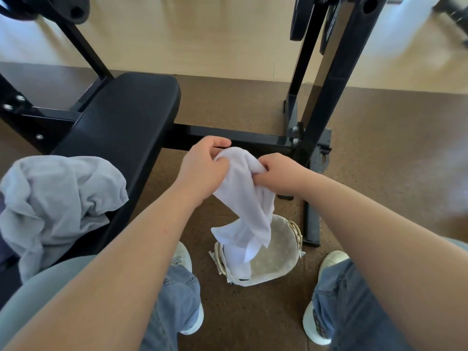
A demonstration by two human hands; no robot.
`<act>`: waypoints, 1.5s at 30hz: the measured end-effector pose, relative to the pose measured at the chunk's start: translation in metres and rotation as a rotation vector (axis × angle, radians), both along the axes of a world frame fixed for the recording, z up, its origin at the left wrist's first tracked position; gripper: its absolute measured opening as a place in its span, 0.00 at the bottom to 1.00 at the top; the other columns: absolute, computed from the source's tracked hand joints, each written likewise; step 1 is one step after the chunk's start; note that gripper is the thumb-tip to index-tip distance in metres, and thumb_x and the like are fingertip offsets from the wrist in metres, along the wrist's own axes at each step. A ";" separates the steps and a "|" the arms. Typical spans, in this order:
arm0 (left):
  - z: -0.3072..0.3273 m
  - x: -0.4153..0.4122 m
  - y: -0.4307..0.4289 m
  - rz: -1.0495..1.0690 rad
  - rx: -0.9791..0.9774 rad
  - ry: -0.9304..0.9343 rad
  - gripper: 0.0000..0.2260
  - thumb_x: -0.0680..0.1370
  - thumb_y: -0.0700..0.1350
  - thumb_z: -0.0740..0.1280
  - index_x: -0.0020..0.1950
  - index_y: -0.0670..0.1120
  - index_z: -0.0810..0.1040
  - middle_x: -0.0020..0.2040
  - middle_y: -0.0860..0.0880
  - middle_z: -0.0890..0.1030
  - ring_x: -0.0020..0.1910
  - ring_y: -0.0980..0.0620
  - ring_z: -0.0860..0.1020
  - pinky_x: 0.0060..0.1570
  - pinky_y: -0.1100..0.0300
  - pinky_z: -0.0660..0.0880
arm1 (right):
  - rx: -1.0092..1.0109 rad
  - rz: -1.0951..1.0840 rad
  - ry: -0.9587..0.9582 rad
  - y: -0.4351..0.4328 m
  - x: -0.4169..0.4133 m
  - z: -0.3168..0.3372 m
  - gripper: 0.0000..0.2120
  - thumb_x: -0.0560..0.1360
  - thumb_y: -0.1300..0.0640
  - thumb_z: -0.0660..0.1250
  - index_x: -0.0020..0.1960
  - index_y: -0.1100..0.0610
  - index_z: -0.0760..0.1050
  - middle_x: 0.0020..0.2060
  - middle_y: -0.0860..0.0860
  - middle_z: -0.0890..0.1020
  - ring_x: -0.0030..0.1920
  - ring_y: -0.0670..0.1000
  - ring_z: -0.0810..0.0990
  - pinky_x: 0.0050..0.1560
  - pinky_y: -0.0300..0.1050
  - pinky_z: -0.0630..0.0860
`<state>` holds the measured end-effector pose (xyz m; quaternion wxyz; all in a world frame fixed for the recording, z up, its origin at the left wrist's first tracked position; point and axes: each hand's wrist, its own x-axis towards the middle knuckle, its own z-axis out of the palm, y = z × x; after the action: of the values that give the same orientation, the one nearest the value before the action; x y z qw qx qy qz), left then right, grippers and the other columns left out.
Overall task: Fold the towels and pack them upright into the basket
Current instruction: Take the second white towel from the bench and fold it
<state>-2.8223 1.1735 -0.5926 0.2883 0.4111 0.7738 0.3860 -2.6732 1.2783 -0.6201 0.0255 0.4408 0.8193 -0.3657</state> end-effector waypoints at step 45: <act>0.009 0.002 0.003 0.214 -0.046 -0.339 0.09 0.81 0.59 0.66 0.55 0.56 0.74 0.48 0.54 0.79 0.48 0.53 0.79 0.44 0.57 0.76 | -0.240 0.082 0.183 -0.014 -0.001 0.001 0.19 0.77 0.47 0.73 0.66 0.47 0.76 0.58 0.44 0.83 0.58 0.46 0.82 0.60 0.48 0.79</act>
<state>-2.8203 1.1766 -0.5839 0.3811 0.2489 0.7621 0.4604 -2.6744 1.2647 -0.6188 0.0181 0.3656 0.7858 -0.4985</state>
